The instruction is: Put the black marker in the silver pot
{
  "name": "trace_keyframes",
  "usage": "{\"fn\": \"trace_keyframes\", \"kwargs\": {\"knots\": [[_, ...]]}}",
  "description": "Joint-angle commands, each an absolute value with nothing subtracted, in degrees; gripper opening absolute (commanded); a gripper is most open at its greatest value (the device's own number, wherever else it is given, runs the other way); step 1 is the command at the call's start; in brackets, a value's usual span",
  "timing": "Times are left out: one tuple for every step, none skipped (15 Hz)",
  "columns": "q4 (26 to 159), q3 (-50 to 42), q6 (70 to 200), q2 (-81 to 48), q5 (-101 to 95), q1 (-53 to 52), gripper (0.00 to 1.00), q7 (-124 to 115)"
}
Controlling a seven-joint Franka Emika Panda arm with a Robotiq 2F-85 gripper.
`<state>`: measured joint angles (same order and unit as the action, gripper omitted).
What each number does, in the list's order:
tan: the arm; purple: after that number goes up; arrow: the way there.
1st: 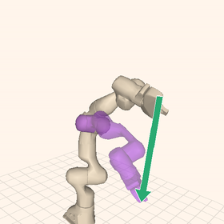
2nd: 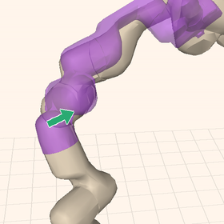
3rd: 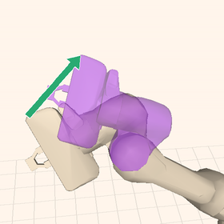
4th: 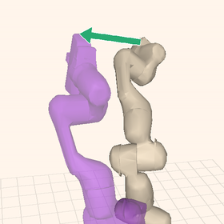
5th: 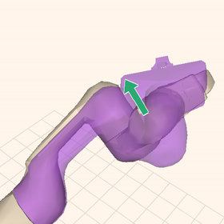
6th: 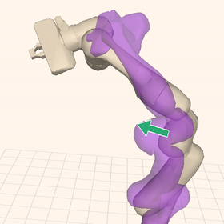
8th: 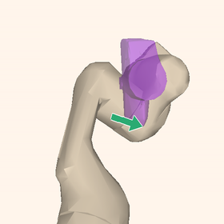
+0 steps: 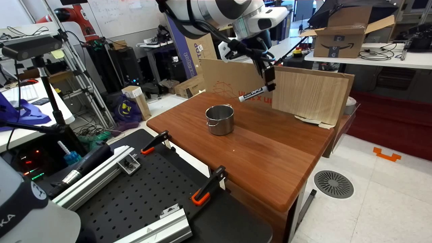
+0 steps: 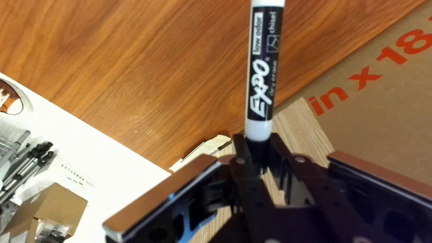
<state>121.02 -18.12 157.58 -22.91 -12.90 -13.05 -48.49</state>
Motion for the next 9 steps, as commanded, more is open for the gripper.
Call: {"fn": "trace_keyframes", "kwargs": {"knots": [[125.18, -21.99, 160.83, -20.01, -21.34, -16.97, 0.05, -54.96], [125.67, -22.71, 161.22, -19.79, -23.68, -17.78, 0.05, -56.74], [126.20, -23.53, 161.41, -19.42, -26.45, -18.68, 0.05, -58.87], [126.64, -24.25, 161.71, -19.14, -29.20, -19.50, 0.05, -61.04], [126.97, -24.69, 161.85, -18.93, -31.65, -20.07, 0.05, -63.03], [127.18, -25.28, 161.94, -18.73, -34.50, -20.75, 0.05, -65.47], [127.26, -25.38, 161.87, -18.62, -36.88, -21.01, 0.05, -67.41], [127.43, -25.46, 161.78, -18.26, -39.87, -21.30, 0.05, -69.92], [127.83, -27.33, 162.04, -18.15, -41.37, -23.51, 0.05, -71.37]]}}
